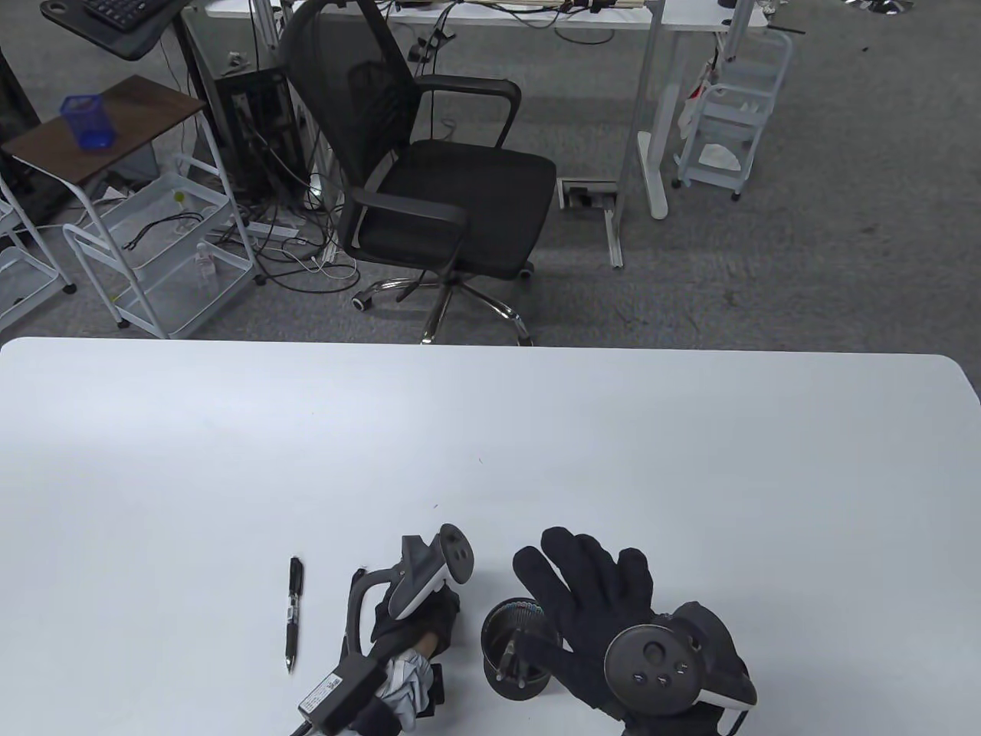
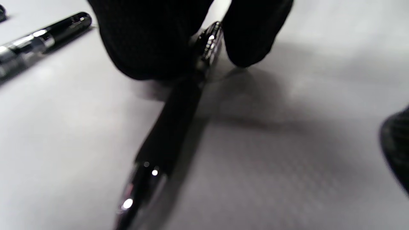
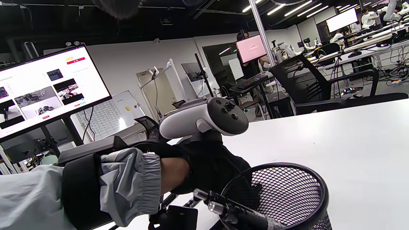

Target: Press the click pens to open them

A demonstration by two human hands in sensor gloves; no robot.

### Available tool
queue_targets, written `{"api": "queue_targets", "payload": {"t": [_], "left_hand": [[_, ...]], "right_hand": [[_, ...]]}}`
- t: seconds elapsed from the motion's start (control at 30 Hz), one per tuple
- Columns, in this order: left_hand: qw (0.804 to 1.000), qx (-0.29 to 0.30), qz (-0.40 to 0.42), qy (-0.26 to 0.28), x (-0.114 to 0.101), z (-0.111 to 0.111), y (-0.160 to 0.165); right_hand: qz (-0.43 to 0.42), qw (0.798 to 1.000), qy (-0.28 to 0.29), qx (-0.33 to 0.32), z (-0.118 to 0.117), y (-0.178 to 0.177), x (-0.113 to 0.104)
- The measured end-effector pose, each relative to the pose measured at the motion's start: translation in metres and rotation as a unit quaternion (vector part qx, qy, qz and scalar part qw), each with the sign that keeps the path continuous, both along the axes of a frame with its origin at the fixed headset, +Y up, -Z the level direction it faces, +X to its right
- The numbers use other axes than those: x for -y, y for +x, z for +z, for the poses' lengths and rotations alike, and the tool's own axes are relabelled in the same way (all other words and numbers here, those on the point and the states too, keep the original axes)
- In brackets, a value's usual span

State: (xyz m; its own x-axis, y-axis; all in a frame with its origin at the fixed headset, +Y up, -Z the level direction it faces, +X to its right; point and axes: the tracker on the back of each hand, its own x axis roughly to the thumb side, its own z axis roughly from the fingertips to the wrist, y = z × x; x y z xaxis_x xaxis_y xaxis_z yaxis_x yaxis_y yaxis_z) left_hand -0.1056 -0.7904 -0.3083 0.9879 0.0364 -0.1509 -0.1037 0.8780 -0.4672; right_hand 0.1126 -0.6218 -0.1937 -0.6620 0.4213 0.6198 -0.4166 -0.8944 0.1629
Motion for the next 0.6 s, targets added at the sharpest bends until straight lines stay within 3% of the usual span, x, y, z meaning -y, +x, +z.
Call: {"api": "queue_targets", "payload": {"t": [0.3, 0.47, 0.6], "left_hand": [[0.999, -0.009, 0.043, -0.021, -0.009, 0.001, -0.006], [0.998, 0.019, 0.061, -0.018, -0.031, 0.010, -0.010], [0.995, 0.055, 0.074, 0.038, -0.059, 0.026, -0.012]], "right_hand": [[0.000, 1.000, -0.001, 0.003, -0.002, 0.001, 0.000], [-0.002, 1.000, -0.005, 0.009, -0.006, 0.003, 0.000], [0.003, 1.000, -0.012, 0.016, -0.009, 0.003, 0.004]]}}
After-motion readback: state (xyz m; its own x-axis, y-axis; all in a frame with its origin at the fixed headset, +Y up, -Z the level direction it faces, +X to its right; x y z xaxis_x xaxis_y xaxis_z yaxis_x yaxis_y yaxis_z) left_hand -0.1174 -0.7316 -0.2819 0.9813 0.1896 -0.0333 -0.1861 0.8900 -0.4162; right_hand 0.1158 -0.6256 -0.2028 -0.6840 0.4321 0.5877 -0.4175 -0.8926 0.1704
